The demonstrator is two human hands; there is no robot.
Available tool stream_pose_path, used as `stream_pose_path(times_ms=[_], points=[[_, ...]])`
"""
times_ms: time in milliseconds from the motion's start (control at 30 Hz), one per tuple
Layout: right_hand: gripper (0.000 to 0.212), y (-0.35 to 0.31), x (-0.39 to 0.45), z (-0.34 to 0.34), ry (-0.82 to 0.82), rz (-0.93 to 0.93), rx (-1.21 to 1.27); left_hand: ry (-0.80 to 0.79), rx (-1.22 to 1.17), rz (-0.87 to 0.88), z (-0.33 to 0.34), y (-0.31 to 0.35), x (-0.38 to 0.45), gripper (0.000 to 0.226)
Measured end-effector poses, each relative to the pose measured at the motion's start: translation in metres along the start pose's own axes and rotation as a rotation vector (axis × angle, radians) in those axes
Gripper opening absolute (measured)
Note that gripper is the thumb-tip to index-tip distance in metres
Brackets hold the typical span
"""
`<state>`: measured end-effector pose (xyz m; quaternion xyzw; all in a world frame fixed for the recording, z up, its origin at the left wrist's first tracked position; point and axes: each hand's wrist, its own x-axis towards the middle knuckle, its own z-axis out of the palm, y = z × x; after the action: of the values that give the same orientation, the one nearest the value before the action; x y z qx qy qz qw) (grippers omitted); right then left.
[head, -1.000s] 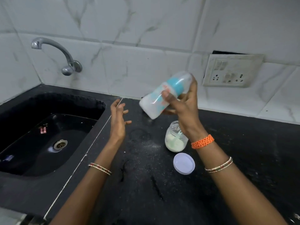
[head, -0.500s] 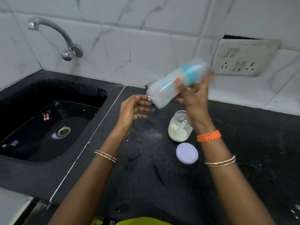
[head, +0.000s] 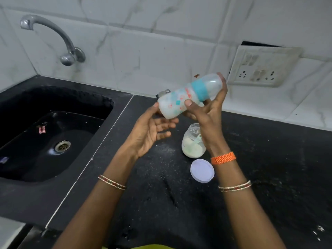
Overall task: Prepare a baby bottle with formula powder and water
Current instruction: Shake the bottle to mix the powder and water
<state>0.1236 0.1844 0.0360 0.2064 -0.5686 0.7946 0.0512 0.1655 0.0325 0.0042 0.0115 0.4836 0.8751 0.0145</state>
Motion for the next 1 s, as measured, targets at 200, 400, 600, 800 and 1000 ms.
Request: stream_pose_path(times_ms=[200, 400, 600, 800, 1000], points=[[0.079, -0.006, 0.009, 0.002, -0.018, 0.03, -0.078, 0.001, -0.224, 0.148, 0.001, -0.004, 0.0, 0.027], [0.101, 0.01, 0.012, 0.025, 0.082, 0.11, -0.062, 0.091, 0.162, 0.567, 0.006, -0.011, 0.004, 0.043], [0.071, -0.015, 0.026, 0.021, 0.264, 0.012, 0.173, 0.098, 0.555, 0.674, 0.005, -0.006, -0.002, 0.049], [0.063, -0.003, 0.006, 0.016, 0.027, 0.123, 0.311, 0.405, 0.52, 0.626, -0.02, 0.008, 0.002, 0.046], [0.064, -0.011, 0.013, 0.012, 0.114, 0.045, 0.438, 0.437, 0.488, 0.565, -0.026, 0.008, 0.004, 0.038]])
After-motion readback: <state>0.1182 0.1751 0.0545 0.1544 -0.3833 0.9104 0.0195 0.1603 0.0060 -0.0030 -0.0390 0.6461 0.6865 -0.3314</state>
